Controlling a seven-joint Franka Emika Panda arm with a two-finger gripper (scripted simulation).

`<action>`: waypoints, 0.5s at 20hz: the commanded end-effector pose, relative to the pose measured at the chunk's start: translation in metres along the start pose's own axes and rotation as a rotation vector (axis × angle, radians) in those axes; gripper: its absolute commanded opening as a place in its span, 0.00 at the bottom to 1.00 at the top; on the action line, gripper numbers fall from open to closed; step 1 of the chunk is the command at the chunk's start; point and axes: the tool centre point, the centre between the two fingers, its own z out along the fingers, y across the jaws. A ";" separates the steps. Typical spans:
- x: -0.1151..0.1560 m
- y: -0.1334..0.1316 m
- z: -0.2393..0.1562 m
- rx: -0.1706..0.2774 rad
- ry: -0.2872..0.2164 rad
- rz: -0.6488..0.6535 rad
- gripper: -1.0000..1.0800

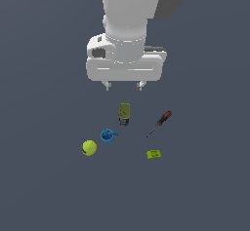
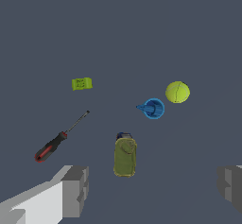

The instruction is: Pick up a designated object from a clutter of objects.

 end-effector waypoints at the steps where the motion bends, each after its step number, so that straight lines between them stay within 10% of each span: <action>1: 0.002 -0.002 0.003 0.001 0.000 0.017 0.96; 10: 0.018 -0.012 0.021 0.010 -0.001 0.139 0.96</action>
